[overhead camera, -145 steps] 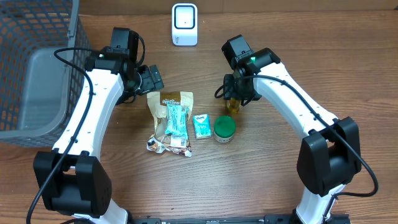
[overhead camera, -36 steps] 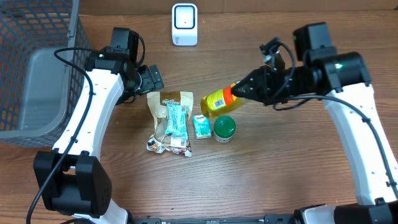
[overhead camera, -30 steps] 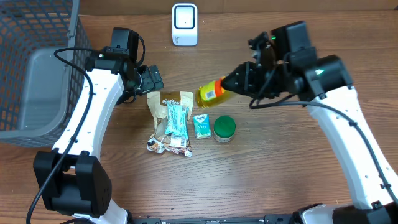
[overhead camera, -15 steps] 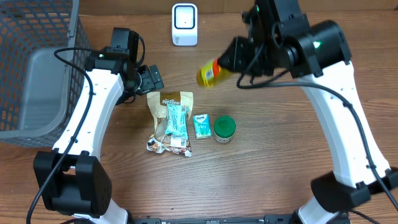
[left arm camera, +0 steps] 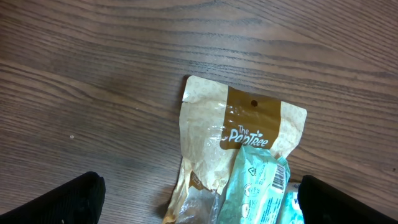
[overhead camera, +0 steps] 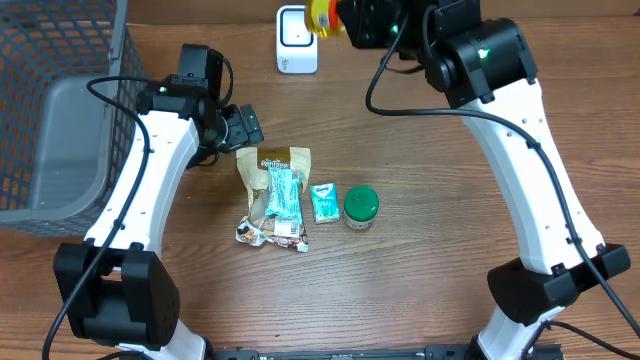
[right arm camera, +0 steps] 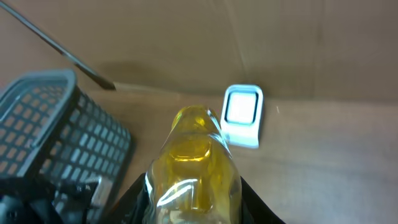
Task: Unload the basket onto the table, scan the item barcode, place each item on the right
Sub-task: 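Carry the Vim bottle to the scanner and hold it before the window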
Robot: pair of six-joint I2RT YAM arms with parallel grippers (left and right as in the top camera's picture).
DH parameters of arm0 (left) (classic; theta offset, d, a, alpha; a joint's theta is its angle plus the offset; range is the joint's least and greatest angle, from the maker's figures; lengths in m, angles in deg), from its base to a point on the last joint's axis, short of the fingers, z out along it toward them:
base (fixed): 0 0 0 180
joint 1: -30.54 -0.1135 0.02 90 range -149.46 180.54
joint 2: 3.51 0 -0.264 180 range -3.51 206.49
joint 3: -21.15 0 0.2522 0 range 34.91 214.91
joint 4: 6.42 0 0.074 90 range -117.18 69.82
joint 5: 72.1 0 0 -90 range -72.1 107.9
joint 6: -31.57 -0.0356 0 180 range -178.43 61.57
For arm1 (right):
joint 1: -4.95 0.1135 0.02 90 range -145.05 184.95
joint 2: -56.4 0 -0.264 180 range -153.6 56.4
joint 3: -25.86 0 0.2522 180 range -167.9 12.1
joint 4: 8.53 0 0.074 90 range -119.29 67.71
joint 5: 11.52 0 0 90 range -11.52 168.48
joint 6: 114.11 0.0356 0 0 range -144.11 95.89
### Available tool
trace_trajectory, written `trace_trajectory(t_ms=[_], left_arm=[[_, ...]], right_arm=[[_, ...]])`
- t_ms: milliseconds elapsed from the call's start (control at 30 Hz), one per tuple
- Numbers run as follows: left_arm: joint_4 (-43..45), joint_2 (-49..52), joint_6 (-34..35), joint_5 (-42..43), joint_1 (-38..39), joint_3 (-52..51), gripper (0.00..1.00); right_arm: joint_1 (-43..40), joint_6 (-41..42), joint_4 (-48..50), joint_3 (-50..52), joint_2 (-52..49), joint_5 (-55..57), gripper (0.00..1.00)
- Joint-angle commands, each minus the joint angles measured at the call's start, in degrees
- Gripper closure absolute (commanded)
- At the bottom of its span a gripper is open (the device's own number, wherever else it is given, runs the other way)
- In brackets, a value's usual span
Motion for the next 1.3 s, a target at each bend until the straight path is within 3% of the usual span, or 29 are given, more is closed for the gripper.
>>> trace_trajectory(t_ms=[0, 300, 600, 800, 1133, 1267], left_arm=[[0.0, 0.1, -0.7, 0.0, 0.0, 0.9, 0.0], [0.0, 0.1, -0.7, 0.0, 0.0, 0.9, 0.0], [0.0, 0.1, -0.7, 0.0, 0.0, 0.9, 0.0], [0.0, 0.1, -0.7, 0.0, 0.0, 0.9, 0.0], [0.0, 0.1, -0.7, 0.0, 0.0, 0.9, 0.0], [0.0, 0.1, -0.7, 0.0, 0.0, 0.9, 0.0]], right_arm=[[1.4, -7.1, 2.9, -1.8, -2.0, 0.6, 0.96], [2.0, -33.7, 5.3, -1.8, -10.4, 5.9, 0.96], [2.1, -40.3, 13.3, -1.8, -17.7, 13.4, 0.96], [3.8, -50.8, 19.8, -1.8, -21.3, 17.6, 0.96], [4.9, -53.9, 32.0, -1.8, -26.5, 19.7, 0.96], [5.0, -60.8, 34.0, -1.8, -28.7, 19.6, 0.96]])
